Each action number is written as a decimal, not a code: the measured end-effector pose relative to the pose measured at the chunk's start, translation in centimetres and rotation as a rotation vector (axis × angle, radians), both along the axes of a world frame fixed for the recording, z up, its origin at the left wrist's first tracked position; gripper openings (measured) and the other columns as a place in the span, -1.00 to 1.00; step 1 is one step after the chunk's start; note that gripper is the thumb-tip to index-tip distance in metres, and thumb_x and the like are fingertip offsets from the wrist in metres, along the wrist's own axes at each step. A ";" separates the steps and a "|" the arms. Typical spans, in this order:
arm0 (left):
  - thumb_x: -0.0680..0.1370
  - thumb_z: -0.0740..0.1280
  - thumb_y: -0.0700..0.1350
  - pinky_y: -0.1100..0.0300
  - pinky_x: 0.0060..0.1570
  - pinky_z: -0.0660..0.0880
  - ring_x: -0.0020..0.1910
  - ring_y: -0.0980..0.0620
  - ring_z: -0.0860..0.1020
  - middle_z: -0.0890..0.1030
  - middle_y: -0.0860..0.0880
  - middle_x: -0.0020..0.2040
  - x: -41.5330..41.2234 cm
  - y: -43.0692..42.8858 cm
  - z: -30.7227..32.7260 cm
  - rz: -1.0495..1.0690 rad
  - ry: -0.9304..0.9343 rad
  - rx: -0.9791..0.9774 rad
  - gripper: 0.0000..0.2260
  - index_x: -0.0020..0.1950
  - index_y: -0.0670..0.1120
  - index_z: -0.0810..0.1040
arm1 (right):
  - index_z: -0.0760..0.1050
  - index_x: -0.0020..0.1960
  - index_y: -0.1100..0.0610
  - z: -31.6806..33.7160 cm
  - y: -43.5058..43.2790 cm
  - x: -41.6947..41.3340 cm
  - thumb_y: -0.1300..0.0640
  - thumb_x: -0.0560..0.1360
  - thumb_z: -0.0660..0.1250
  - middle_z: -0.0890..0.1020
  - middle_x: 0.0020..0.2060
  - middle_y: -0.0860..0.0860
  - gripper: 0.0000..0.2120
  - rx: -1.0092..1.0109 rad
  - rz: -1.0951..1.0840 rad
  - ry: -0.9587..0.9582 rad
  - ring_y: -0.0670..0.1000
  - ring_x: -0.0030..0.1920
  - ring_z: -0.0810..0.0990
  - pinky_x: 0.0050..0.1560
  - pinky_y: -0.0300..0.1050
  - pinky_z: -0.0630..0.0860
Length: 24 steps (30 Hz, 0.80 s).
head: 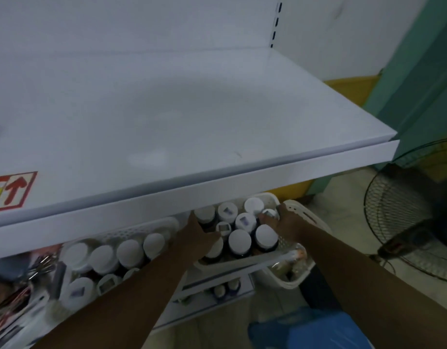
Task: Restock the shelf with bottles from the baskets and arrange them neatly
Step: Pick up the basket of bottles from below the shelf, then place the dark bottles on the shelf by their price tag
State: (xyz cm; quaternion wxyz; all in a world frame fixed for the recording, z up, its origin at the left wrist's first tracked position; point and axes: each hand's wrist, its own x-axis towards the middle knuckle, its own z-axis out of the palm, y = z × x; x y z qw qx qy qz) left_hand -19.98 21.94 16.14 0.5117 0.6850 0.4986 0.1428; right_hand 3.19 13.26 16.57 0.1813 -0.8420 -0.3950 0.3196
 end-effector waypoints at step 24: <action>0.46 0.39 -0.02 0.00 0.41 0.23 0.46 -0.10 0.25 0.25 -0.14 0.50 3.5 -4.8 2.0 -0.478 0.626 0.504 -0.31 0.49 -0.13 0.17 | 0.09 0.49 0.12 0.4 -4.6 -2.3 -0.07 0.47 0.32 0.24 0.43 0.17 -0.29 0.174 0.431 -0.213 0.20 0.31 0.41 0.11 0.05 0.48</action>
